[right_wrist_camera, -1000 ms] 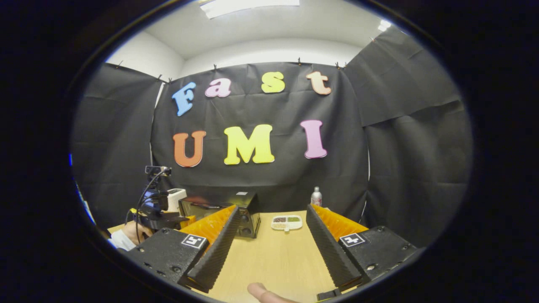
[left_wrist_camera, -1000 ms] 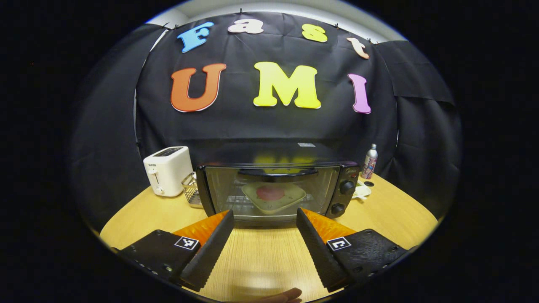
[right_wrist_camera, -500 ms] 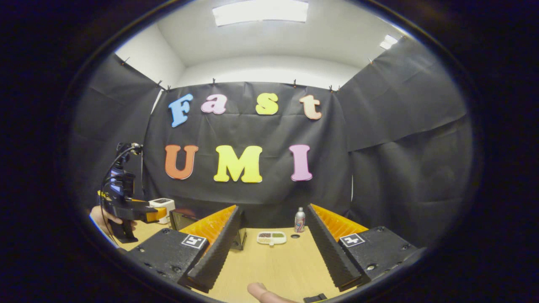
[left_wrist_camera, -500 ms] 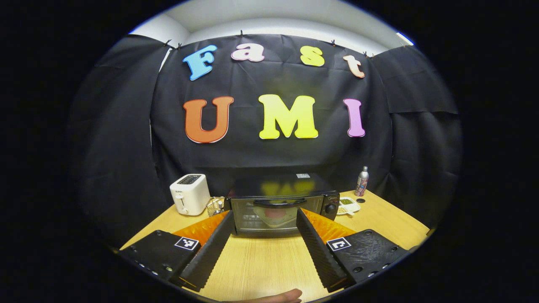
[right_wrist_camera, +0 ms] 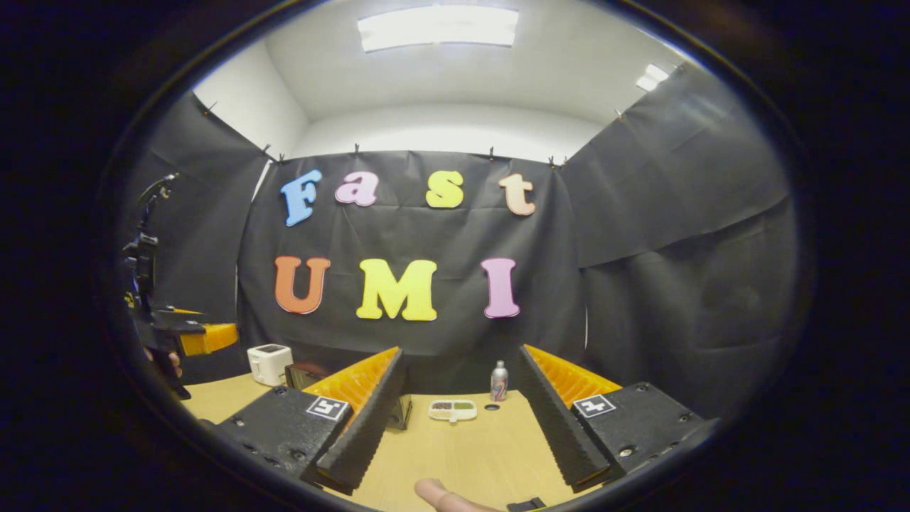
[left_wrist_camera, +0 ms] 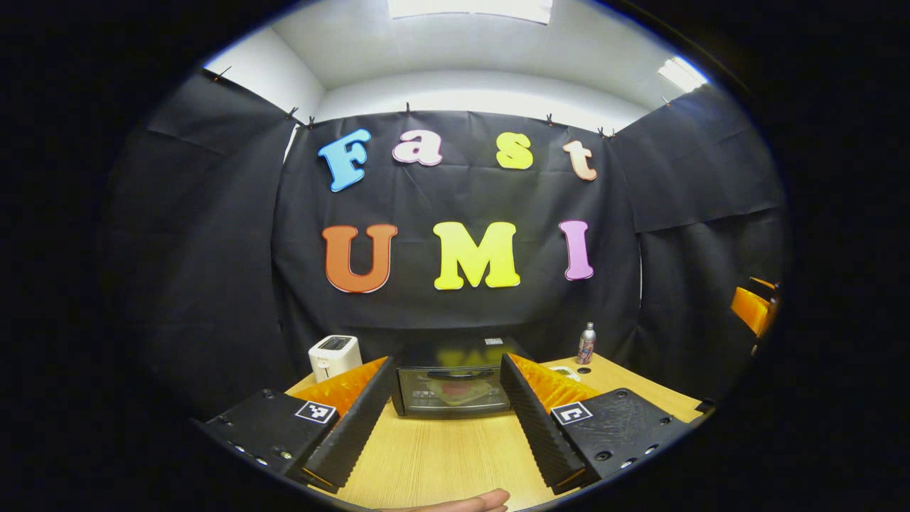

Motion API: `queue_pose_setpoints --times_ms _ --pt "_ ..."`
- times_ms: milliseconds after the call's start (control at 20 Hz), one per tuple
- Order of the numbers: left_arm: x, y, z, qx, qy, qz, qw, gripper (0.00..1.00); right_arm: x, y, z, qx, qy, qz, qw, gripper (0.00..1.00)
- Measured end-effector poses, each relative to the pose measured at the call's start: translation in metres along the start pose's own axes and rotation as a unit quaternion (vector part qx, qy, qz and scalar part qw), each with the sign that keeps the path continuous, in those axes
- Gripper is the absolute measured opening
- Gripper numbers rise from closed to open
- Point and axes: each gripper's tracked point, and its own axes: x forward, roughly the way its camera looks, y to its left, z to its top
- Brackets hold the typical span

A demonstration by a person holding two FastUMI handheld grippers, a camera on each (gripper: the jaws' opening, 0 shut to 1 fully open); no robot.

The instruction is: Open the electric oven with the left hand, put the food in, and close the electric oven.

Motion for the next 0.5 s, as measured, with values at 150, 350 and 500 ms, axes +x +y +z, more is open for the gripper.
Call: queue_pose_setpoints --times_ms 150,350,500 --pt "-0.016 0.004 -0.010 0.006 0.000 0.016 1.000 0.94 0.002 0.000 -0.005 0.000 0.004 0.000 1.000 0.94" --pt "-0.023 0.002 -0.006 0.020 -0.003 0.015 1.000 0.95 0.006 0.003 -0.016 0.014 0.024 0.013 1.000 0.94" --pt "-0.023 0.002 -0.009 0.012 -0.003 0.023 1.000 0.95 0.010 -0.004 -0.020 0.021 0.032 0.007 0.999 0.94"
